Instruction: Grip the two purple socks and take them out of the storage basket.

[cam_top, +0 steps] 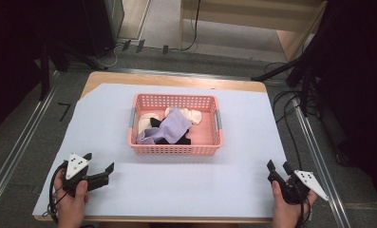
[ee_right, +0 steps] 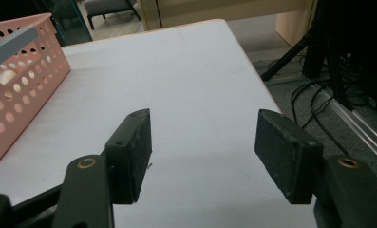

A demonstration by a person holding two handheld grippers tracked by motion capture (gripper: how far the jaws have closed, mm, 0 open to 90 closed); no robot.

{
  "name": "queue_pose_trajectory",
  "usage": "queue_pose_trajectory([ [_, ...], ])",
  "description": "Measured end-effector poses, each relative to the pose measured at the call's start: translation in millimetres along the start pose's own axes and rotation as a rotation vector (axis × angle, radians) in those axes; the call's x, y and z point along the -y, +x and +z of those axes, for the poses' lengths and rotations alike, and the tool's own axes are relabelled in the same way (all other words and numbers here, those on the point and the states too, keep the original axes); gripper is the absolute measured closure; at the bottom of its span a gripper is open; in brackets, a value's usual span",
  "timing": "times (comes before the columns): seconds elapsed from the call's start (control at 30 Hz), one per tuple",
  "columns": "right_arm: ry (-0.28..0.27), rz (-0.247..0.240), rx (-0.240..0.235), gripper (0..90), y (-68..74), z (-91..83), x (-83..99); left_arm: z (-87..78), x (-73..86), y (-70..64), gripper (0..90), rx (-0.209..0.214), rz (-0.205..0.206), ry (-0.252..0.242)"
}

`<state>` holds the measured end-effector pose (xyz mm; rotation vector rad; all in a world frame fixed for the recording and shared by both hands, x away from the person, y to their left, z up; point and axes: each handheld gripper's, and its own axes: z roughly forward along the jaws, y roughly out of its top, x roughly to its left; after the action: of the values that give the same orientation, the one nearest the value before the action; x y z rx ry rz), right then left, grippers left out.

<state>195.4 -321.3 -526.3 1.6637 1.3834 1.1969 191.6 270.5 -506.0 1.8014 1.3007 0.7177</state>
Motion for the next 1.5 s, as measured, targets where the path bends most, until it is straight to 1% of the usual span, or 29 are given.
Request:
queue_pose_trajectory([
  [0.03,0.009,0.012,0.004,37.1,1.7,-0.1,-0.2,-0.2,0.0,0.0,14.6,-0.001,-0.002,-0.001],
  [0.07,0.001,-0.005,-0.002,36.7,2.2,1.1,-0.5,-0.4,0.1,0.0,14.6,-0.001,-0.003,-0.002],
  [0.1,0.003,-0.001,-0.007,36.6,5.3,1.4,-0.5,-0.3,0.2,-0.1,14.6,-0.002,-0.004,-0.005],
  [0.13,-0.003,-0.012,-0.013,36.6,8.6,2.8,-0.9,-0.4,0.2,-0.1,14.6,-0.002,-0.004,-0.005],
  [0.17,0.009,-0.024,-0.023,36.8,13.4,3.6,-2.1,-0.2,0.2,-0.1,14.6,-0.002,-0.004,-0.005],
  [0.23,0.022,-0.056,-0.040,36.7,25.8,4.8,-5.6,0.1,-0.1,0.3,14.6,0.001,-0.001,0.002],
  [0.27,0.012,-0.082,-0.057,36.6,31.6,5.9,-7.2,0.4,0.0,0.0,14.6,0.000,-0.004,0.000],
  [0.37,0.028,-0.098,-0.091,36.9,51.3,9.4,-11.9,0.3,0.1,-0.1,14.5,-0.001,-0.001,-0.002],
  [0.47,0.046,-0.117,-0.104,37.2,69.6,15.0,-14.5,-0.1,0.1,0.4,14.6,0.003,0.000,0.000],
  [0.57,0.049,-0.147,-0.119,36.9,86.6,20.2,-16.5,-0.2,0.2,1.1,14.6,0.010,-0.011,-0.003],
  [0.7,0.042,-0.143,-0.157,36.8,107.7,25.7,-22.0,-0.4,0.2,2.7,14.6,0.019,-0.023,-0.004],
  [0.73,0.042,-0.143,-0.157,36.8,107.7,25.7,-22.0,-0.4,0.2,2.7,14.6,0.019,-0.023,-0.004],
  [0.77,0.039,-0.148,-0.177,36.6,117.9,28.4,-25.1,-0.2,0.1,3.1,14.5,0.018,-0.024,-0.006],
  [0.8,0.038,-0.149,-0.184,36.5,123.1,29.5,-26.6,0.0,0.1,3.2,14.5,0.017,-0.026,-0.007],
  [0.83,0.038,-0.149,-0.184,36.5,123.1,29.5,-26.6,0.0,0.1,3.2,14.5,0.017,-0.026,-0.007],
  [0.87,0.037,-0.160,-0.191,35.7,131.8,31.9,-29.1,0.0,0.0,3.1,14.6,0.017,-0.029,-0.004],
  [0.93,0.042,-0.167,-0.196,35.7,139.2,33.5,-31.7,0.1,0.0,3.3,14.6,0.016,-0.031,-0.002],
  [0.97,0.042,-0.167,-0.196,35.7,139.2,33.5,-31.7,0.1,0.0,3.3,14.6,0.016,-0.031,-0.002],
  [1.0,0.047,-0.165,-0.210,35.7,146.0,34.5,-34.2,0.2,0.0,3.2,14.6,0.016,-0.031,-0.001],
  [1.03,0.049,-0.172,-0.216,35.7,148.9,35.1,-35.2,0.2,0.0,3.2,14.6,0.016,-0.031,-0.001],
  [1.07,0.049,-0.172,-0.216,35.7,148.9,35.1,-35.2,0.2,0.0,3.2,14.6,0.016,-0.031,-0.001],
  [1.1,0.058,-0.175,-0.225,35.6,155.5,35.7,-36.8,0.2,0.0,3.2,14.5,0.016,-0.030,0.000],
  [1.13,0.057,-0.178,-0.232,35.6,158.6,36.0,-37.1,0.1,0.0,3.4,14.6,0.017,-0.027,0.002],
  [1.23,0.066,-0.187,-0.254,35.6,168.5,37.4,-37.2,0.1,0.0,3.2,14.5,0.017,-0.029,0.002],
  [1.27,0.069,-0.184,-0.263,35.6,171.7,37.6,-36.9,0.2,0.0,3.1,14.6,0.017,-0.029,0.002],
  [1.5,0.084,-0.198,-0.303,35.7,193.8,43.3,-34.5,0.3,0.0,3.2,14.5,0.018,-0.028,0.003],
])
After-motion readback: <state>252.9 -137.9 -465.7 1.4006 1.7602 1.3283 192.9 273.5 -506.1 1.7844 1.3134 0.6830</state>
